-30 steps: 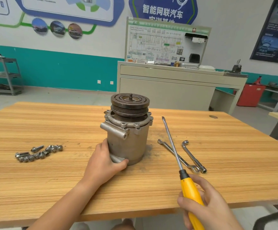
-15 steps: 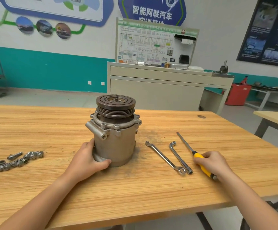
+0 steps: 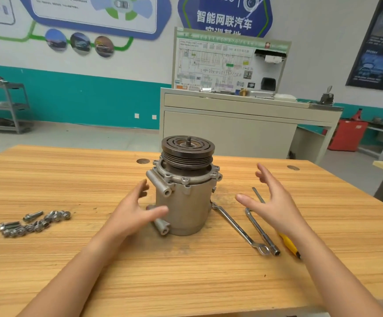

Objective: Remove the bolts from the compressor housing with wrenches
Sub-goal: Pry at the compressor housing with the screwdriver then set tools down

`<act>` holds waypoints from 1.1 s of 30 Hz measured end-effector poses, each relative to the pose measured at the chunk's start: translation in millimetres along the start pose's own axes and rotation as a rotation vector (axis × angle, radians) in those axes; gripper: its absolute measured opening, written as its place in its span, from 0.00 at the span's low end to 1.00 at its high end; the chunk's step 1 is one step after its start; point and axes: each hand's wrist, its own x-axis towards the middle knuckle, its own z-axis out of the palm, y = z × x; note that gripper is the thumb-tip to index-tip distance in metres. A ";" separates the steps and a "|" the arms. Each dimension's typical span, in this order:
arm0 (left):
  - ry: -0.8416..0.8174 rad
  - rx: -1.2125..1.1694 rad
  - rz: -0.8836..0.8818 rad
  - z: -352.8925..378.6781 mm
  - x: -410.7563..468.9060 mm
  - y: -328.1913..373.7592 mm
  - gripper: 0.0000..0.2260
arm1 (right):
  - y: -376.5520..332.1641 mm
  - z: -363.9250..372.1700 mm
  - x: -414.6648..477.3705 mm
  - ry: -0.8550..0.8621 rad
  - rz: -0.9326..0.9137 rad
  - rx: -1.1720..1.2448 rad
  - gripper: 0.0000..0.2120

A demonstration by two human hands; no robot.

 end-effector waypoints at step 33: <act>0.022 -0.167 0.171 -26.5 86.5 91.4 0.48 | -95.9 41.5 78.9 -0.146 -0.080 0.874 0.31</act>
